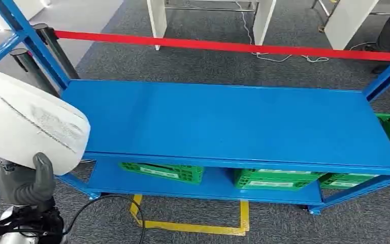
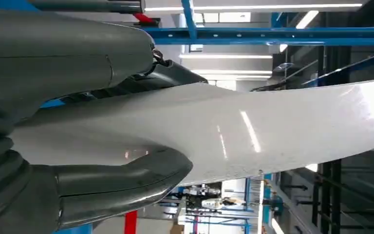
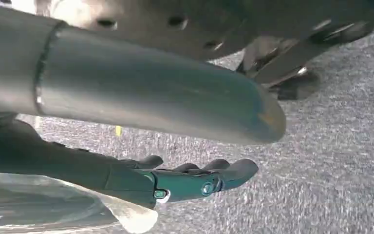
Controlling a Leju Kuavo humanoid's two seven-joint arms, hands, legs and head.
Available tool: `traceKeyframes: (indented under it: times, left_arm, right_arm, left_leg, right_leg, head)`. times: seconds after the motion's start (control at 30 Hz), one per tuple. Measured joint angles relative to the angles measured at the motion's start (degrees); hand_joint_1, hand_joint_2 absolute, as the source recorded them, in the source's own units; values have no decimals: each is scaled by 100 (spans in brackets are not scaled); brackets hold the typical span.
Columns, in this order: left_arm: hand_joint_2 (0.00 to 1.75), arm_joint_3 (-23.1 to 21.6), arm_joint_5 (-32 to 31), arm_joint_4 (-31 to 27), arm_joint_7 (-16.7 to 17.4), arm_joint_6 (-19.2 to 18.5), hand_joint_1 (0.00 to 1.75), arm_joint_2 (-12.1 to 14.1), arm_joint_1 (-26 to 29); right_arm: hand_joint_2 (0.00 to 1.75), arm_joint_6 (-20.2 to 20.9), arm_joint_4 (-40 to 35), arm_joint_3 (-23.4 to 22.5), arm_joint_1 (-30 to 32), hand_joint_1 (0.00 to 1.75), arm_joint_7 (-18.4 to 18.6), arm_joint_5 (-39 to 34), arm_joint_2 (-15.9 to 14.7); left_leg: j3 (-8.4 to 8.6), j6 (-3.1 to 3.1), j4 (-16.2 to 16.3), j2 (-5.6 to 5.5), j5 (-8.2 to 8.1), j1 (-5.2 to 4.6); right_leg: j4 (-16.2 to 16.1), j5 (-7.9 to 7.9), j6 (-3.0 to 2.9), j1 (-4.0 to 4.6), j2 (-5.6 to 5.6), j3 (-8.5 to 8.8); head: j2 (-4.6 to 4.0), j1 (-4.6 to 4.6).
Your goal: Take the parts from the cabinet and place them on the table.
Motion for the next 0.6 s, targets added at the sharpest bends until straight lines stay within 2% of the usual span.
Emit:
traceKeyframes:
  times: [0.03,0.07,0.17,0.2,0.23,0.27,0.33,0.37,0.4,0.43,0.47,0.5,0.53,0.57,0.6]
  left_arm:
    - [175,-2,20,0,0,-29,175,0,0]
    - [175,-7,33,0,0,-55,175,4,-4]
    - [175,-33,31,0,0,-112,175,15,-4]
    - [175,-33,31,0,0,-112,175,17,-4]
    - [175,-31,31,0,0,-112,175,22,4]
    - [175,-31,31,0,0,-112,175,33,6]
    - [175,-31,33,0,0,-112,175,46,13]
    - [175,-31,37,0,0,-114,175,46,16]
    - [175,-31,48,0,0,-116,175,46,22]
    - [175,-31,48,0,0,-118,175,46,23]
    - [175,-31,48,0,0,-120,175,46,24]
    - [175,-31,48,0,0,-123,175,46,22]
    - [175,-31,48,0,0,-129,175,46,21]
    - [175,-31,64,0,4,-164,175,46,16]
    - [175,-31,88,0,4,-208,175,50,16]
  right_arm:
    - [0,43,-2,-4,-21,0,4,11,-4]
    - [0,63,-2,-11,-32,0,13,22,-11]
    - [0,81,-2,-37,-18,0,20,20,-18]
    - [0,89,-2,-57,-13,0,15,11,-15]
    - [0,94,-4,-79,-20,0,4,4,-15]
    - [0,94,-9,-92,-21,0,-4,2,-15]
    - [0,103,-9,-122,-18,0,-22,2,-15]
    - [0,105,-9,-131,-15,0,-28,2,-15]
    - [0,107,-9,-140,-16,0,-37,2,-17]
    - [0,109,-9,-149,-18,0,-41,2,-17]
    - [0,111,-9,-159,-19,0,-42,2,-17]
    - [0,116,-9,-164,-19,0,-42,2,-17]
    - [0,124,-9,-166,-20,0,-42,2,-17]
    - [0,168,-11,-170,-26,0,-52,-7,-17]
    - [0,214,-11,-177,-41,0,-61,-18,-17]
  left_leg:
    - [-13,-22,22,1,15,0]
    - [-36,-51,34,-2,35,-24]
    - [-38,-158,9,3,147,1]
    - [-51,-190,21,-8,156,-15]
    - [-98,-232,107,-30,-36,10]
    - [-148,-266,339,-34,-347,28]
    - [-311,-329,1168,-34,-988,76]
    - [-362,-353,1511,-34,-1129,93]
    - [-326,-371,1656,-34,-1105,116]
    - [-187,-385,1569,-34,-938,138]
    - [50,-391,1246,-34,-753,159]
    - [393,-391,718,-34,-560,173]
    - [678,-388,265,-37,-466,183]
    - [845,-373,-45,-64,-599,146]
    - [823,-341,-95,-79,-581,138]
  right_leg:
    - [-461,-52,-32,8,-9,251]
    - [-514,-5,-57,39,6,349]
    - [-506,51,-113,63,16,212]
    - [-563,119,-173,24,-1,183]
    - [-565,169,-222,10,-27,146]
    - [-564,210,-269,9,-32,95]
    - [-557,296,-275,16,-53,5]
    - [-547,342,-266,16,-60,-8]
    - [-532,389,-257,16,-67,-85]
    - [-509,434,-240,15,-67,-157]
    - [-482,463,-225,12,-67,-216]
    - [-455,487,-199,5,-64,-263]
    - [-432,503,-179,0,-61,-289]
    - [-417,537,-129,20,-52,-344]
    - [-421,597,-83,18,-46,-374]
  head:
    - [0,-2]
    - [0,-10]
    - [0,-7]
    - [0,7]
    - [0,-9]
    - [0,-33]
    - [-2,-39]
    - [0,-46]
    - [0,-46]
    - [0,-48]
    - [0,-44]
    - [0,-46]
    - [0,-46]
    - [0,-48]
    - [0,-33]
